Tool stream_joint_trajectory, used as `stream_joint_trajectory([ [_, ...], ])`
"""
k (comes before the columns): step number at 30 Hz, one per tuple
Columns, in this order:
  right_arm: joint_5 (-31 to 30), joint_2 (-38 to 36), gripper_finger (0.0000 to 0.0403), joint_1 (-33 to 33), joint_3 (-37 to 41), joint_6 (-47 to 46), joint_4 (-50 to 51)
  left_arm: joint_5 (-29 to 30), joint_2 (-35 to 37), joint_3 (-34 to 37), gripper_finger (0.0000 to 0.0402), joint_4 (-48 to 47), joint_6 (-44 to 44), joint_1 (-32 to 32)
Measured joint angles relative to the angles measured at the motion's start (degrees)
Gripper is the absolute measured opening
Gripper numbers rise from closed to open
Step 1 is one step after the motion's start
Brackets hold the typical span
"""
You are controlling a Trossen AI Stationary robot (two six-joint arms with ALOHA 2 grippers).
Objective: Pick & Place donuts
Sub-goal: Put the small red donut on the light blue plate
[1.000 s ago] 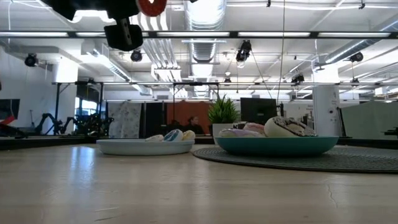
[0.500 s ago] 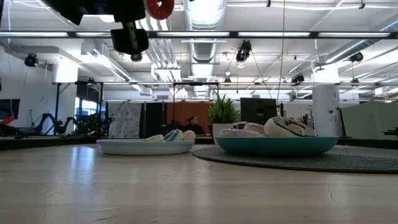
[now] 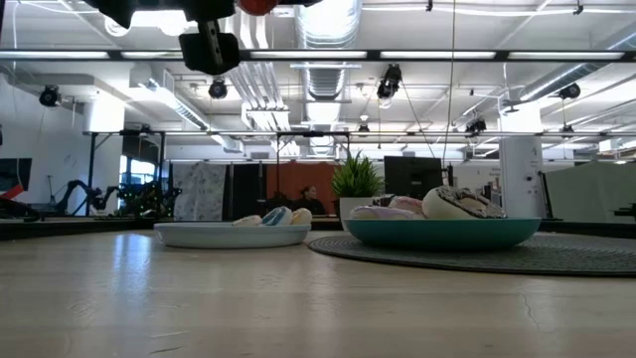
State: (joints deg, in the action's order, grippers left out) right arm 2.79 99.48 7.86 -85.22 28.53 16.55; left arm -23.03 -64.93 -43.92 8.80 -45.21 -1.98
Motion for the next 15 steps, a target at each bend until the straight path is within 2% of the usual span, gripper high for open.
stream_joint_trajectory([
  [10,0.0,0.0,0.0076,0.0,0.0,-1.0,0.5,0.3,-0.2,0.0,0.0001,-0.3,-0.5,-0.1],
  [15,-0.1,0.0,0.004,-0.5,0.0,-3.3,2.2,3.3,-0.2,0.0,0.0028,-0.4,-2.5,-0.1],
])
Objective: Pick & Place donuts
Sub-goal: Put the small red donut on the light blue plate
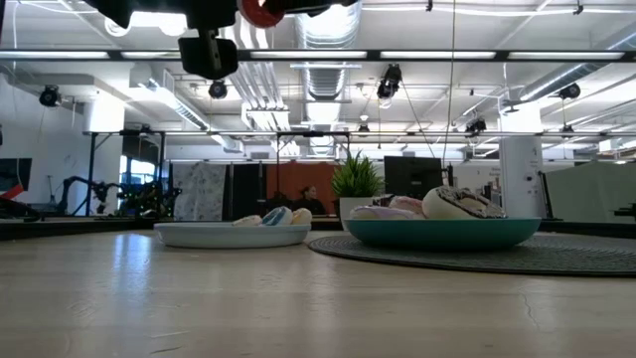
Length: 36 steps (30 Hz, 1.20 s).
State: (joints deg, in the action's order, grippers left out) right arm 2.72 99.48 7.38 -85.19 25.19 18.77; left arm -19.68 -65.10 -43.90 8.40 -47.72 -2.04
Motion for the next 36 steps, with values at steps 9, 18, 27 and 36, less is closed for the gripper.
stream_joint_trajectory([
  [9,0.3,0.0,0.0015,-1.8,0.8,-10.4,3.0,1.5,0.5,0.0,0.0129,-2.2,-0.2,0.1],
  [18,3.5,3.8,0.0013,-6.2,3.0,-39.8,7.6,26.6,9.0,0.0,0.0126,-16.8,-0.3,-10.4],
  [27,12.3,19.0,0.0013,-9.3,-5.4,-52.7,5.4,49.6,16.2,0.0,0.0117,-22.6,-6.0,-25.3],
  [36,15.1,32.6,0.0013,-11.8,-24.4,-51.8,18.9,52.9,16.5,0.1,0.0116,-25.3,-9.5,-29.1],
])
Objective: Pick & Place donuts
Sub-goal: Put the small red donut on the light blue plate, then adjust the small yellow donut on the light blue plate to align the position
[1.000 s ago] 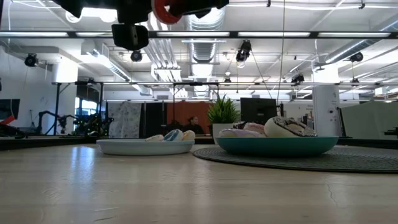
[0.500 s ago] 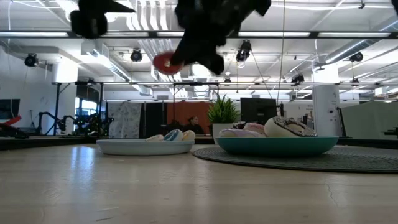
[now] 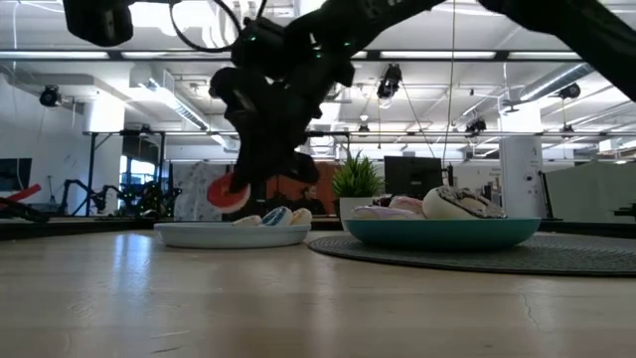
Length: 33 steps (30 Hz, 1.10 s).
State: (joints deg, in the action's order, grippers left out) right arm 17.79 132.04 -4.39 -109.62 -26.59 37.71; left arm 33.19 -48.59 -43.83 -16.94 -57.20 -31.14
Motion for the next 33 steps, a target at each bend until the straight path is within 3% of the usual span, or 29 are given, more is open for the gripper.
stream_joint_trajectory([
  [6,3.5,7.8,0.0013,-0.1,-9.2,0.0,8.8,0.5,0.0,0.0,0.0116,0.2,0.4,-1.5],
  [11,4.2,9.8,0.002,-0.1,-14.1,0.2,10.5,4.7,0.9,-0.8,0.0116,0.3,3.1,-5.0],
  [19,0.1,10.0,0.0082,0.0,-16.6,3.0,13.1,12.6,2.4,-1.3,0.0116,0.1,4.4,-10.0],
  [26,-5.5,10.2,0.013,0.3,-16.8,5.1,16.1,13.2,2.7,-1.3,0.0116,0.1,4.6,-10.4],
  [33,-13.6,9.2,0.0143,0.4,-20.2,11.5,20.8,13.2,2.8,-1.3,0.0116,0.1,4.6,-10.4],
])
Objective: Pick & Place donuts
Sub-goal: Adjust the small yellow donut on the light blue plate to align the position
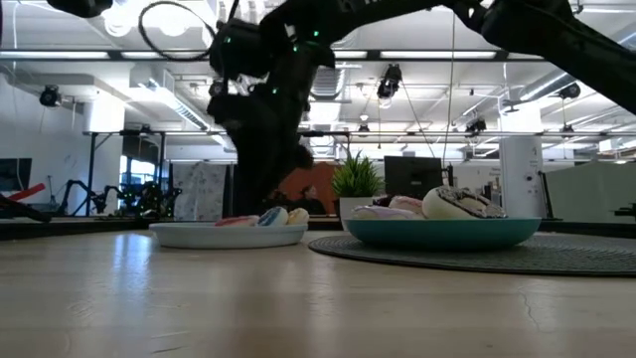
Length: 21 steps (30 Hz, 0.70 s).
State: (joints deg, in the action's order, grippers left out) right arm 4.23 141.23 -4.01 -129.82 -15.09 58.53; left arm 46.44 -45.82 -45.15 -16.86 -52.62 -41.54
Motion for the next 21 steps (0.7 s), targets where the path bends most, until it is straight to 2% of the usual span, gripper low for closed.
stream_joint_trajectory([
  [6,-11.4,-1.6,0.0135,-0.1,-1.1,8.4,5.9,0.0,0.0,0.0,0.0116,0.0,0.0,-0.4],
  [11,-11.0,-1.6,0.0117,-1.2,0.5,15.3,10.9,0.0,0.0,0.0,0.0116,-0.2,-0.6,-0.8],
  [16,-10.6,-2.4,0.0099,-1.0,1.9,20.3,11.2,0.0,-0.1,0.0,0.0116,-0.7,-1.4,-1.4],
  [21,-6.5,-2.5,0.0091,-0.2,3.5,22.6,11.1,0.0,-0.2,0.1,0.0116,-0.9,-1.4,-1.4],
])
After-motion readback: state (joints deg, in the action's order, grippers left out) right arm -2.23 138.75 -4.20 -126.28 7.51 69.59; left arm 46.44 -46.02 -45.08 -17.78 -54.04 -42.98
